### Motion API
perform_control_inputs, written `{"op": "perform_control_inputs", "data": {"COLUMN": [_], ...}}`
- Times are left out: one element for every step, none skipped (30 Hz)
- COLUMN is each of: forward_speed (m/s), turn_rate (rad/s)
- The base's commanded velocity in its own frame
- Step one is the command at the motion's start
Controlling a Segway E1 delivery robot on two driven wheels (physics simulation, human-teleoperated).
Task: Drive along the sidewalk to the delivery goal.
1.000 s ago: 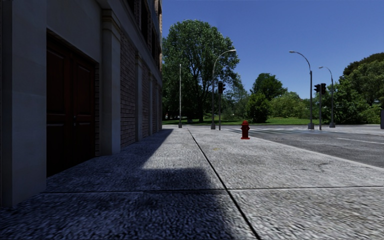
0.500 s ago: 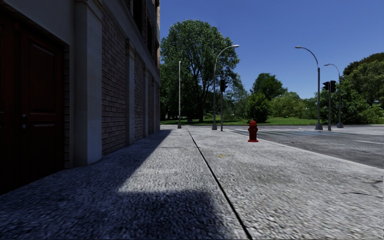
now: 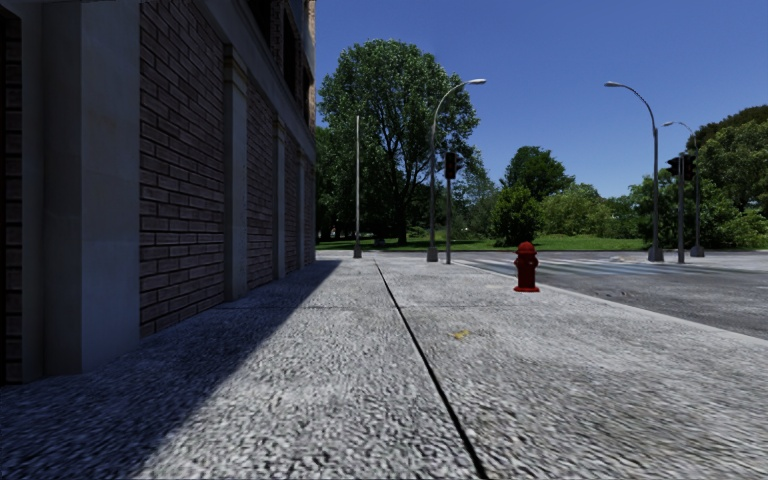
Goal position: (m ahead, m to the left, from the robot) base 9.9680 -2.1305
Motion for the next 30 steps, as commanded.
{"op": "perform_control_inputs", "data": {"forward_speed": [2.00,2.00,2.00,2.00,2.00,2.00,2.00,1.97,1.88,1.68,1.68,1.38,1.30,1.28,1.27,1.27,1.27,1.27,1.27,1.27,1.27,1.27,1.27,1.27,1.27,1.27,1.27,1.27,1.27,1.27], "turn_rate": [0.00,0.00,0.00,0.00,-0.02,-0.02,-0.16,-0.20,-0.21,-0.21,-0.21,-0.21,-0.21,-0.21,-0.21,-0.21,-0.21,-0.21,-0.06,0.00,0.00,0.00,0.00,0.00,0.00,0.00,0.00,0.00,0.00,0.00]}}
